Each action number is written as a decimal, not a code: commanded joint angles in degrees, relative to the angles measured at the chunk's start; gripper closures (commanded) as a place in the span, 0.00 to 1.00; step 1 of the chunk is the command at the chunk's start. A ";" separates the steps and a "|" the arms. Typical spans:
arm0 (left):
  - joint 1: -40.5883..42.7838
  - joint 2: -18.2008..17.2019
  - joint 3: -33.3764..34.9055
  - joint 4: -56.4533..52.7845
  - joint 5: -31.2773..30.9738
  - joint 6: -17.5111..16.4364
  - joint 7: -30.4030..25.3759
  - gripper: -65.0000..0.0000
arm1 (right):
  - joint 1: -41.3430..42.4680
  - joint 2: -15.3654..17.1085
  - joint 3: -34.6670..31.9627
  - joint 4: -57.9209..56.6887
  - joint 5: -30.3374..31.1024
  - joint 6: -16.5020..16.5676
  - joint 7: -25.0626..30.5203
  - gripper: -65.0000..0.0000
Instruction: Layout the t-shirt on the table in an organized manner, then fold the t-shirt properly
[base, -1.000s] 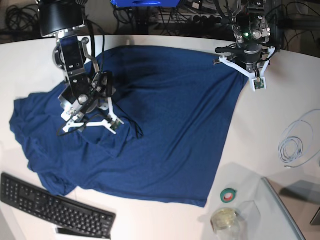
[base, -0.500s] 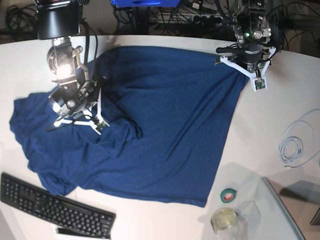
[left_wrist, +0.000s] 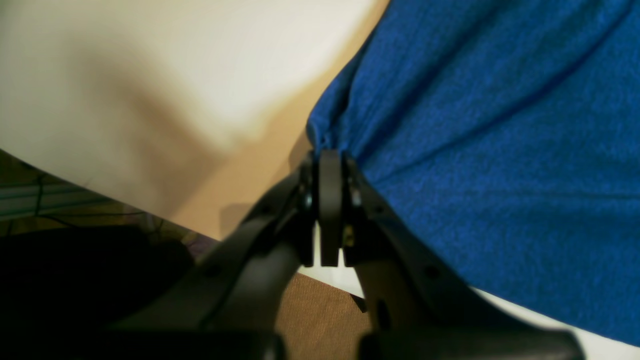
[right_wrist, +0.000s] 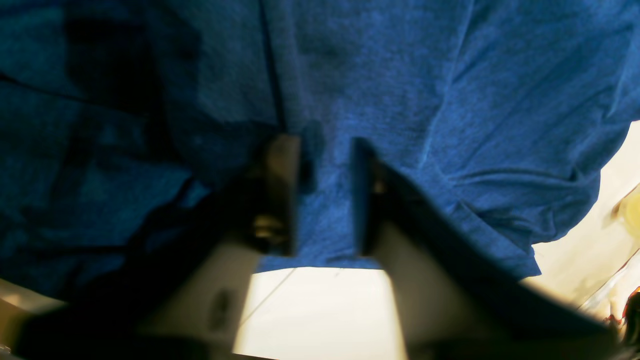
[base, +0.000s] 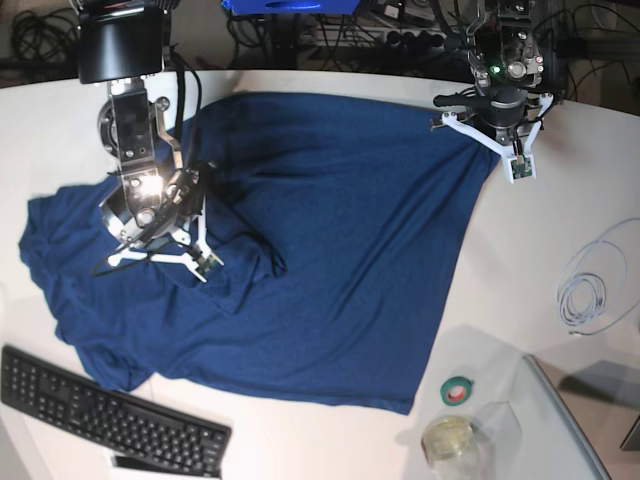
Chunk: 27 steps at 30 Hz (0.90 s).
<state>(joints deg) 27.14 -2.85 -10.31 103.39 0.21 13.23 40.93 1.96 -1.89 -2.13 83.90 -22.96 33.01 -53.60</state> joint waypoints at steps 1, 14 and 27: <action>0.07 -0.09 -0.20 0.91 0.63 0.08 -0.97 1.00 | 1.34 -0.09 -0.02 0.63 -0.29 0.26 -0.07 0.91; 0.07 -0.09 -0.20 0.91 0.63 0.08 -0.97 1.00 | 0.55 -0.26 0.07 -1.83 -0.29 0.26 0.29 0.69; 0.16 -0.18 -0.20 0.91 0.63 0.08 -0.97 1.00 | 0.46 -0.53 -0.02 1.60 -0.29 0.26 0.02 0.98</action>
<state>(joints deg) 27.18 -2.85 -10.31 103.39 0.16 13.23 40.93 1.23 -2.17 -2.00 84.27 -23.03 33.01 -54.02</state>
